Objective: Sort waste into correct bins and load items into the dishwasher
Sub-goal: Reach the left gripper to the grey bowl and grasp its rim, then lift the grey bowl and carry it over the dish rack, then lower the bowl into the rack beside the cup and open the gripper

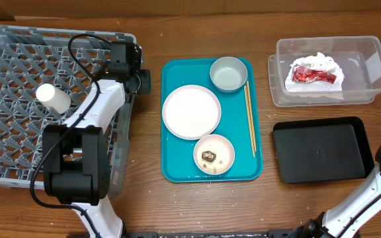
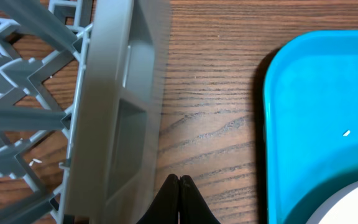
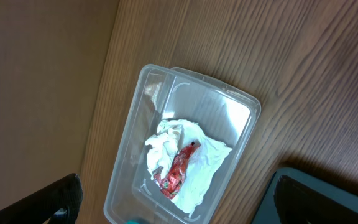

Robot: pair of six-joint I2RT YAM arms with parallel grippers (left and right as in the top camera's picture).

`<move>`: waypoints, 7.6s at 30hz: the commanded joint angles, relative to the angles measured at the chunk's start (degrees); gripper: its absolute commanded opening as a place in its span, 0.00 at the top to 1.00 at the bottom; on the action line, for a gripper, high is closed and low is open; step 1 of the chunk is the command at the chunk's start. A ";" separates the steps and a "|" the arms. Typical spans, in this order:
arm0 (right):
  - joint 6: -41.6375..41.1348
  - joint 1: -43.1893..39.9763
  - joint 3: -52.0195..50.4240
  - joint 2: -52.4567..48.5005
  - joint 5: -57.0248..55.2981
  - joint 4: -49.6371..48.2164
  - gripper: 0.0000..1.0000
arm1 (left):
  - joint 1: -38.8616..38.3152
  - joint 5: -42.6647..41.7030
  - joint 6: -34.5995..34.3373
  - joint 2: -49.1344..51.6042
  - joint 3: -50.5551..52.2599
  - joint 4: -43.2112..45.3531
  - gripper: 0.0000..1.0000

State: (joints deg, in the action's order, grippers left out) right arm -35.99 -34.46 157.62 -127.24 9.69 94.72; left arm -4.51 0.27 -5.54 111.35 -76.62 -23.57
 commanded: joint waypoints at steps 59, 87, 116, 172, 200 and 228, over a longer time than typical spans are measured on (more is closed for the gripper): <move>0.26 -0.17 1.03 0.79 0.02 -0.09 0.00 | -30.08 -11.91 23.76 22.49 -30.21 -10.01 0.30; 0.26 -0.17 1.03 0.79 0.02 -0.09 0.00 | -26.05 -11.67 3.52 13.31 -46.75 -12.13 0.96; 0.26 -0.17 1.03 0.79 0.02 -0.09 0.00 | 29.00 -60.87 -29.22 20.31 -48.26 -15.56 0.96; 0.26 -0.17 1.03 0.79 0.02 -0.07 0.00 | 34.53 -84.98 -29.22 24.30 -48.26 -15.93 0.96; 0.24 -0.17 1.03 0.79 0.02 -0.07 0.00 | 35.26 -54.23 -15.82 24.30 -48.24 -31.23 0.96; 0.26 -0.17 1.03 0.79 0.02 -0.09 0.00 | 36.24 -36.89 -10.16 22.97 -66.75 -43.95 0.96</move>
State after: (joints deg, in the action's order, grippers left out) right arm -35.97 -34.46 157.62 -127.24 9.67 94.72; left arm 33.21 -38.00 -18.81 135.15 -137.43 -64.62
